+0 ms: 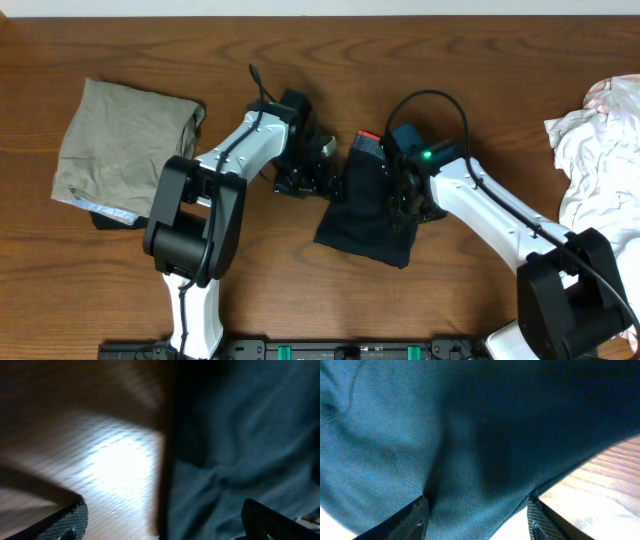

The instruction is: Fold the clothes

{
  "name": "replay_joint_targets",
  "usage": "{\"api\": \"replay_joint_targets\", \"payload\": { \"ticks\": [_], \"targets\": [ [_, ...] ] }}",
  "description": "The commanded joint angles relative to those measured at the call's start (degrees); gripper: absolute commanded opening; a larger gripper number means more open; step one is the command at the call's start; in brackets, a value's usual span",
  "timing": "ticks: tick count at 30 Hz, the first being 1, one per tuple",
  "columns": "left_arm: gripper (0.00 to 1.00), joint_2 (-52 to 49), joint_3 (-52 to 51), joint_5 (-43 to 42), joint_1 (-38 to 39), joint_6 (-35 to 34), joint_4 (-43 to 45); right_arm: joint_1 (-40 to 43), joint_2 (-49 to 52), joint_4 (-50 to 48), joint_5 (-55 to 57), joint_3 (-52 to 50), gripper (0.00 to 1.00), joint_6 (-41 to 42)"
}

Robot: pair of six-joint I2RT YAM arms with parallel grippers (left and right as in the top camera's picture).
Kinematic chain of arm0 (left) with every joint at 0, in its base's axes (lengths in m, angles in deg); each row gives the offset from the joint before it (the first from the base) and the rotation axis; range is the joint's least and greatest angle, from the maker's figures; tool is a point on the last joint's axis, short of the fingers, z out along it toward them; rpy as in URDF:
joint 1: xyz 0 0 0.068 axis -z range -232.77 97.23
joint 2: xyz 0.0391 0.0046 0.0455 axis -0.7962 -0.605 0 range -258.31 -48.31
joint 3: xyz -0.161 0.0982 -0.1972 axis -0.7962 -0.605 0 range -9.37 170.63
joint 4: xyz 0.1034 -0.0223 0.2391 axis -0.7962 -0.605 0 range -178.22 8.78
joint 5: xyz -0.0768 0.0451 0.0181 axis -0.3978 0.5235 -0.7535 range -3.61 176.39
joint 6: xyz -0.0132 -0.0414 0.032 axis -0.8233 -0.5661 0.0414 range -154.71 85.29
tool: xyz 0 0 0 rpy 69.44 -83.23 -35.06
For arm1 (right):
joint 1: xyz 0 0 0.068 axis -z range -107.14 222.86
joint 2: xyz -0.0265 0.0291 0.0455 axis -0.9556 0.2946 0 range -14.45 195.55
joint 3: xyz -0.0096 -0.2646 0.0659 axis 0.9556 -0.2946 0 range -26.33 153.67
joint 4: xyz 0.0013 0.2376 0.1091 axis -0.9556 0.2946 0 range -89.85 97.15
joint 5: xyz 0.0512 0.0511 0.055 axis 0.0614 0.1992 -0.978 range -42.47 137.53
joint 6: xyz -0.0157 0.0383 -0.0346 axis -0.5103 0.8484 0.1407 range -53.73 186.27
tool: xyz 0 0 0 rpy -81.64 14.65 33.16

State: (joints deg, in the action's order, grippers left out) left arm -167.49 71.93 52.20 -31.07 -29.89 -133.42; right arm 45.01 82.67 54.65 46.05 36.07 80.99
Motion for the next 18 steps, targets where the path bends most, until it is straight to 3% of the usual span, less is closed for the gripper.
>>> {"api": "replay_joint_targets", "payload": {
  "ticks": [1, 9, 18],
  "targets": [
    [0.98, -1.38, -0.46, -4.04, 0.72, 2.25, -0.20, 0.28, 0.70, -2.27, -0.44, -2.60, 0.61, 0.90],
    [0.98, -1.38, -0.46, -7.50, 2.67, 3.19, -0.20, 0.26, 0.70, -6.69, -0.02, -5.66, 0.61, 0.92],
    [0.98, -1.38, -0.46, -4.92, 5.38, 3.52, -0.07, 0.26, 0.70, -8.50, -0.04, -5.99, 0.62, 0.92]
  ]
}}
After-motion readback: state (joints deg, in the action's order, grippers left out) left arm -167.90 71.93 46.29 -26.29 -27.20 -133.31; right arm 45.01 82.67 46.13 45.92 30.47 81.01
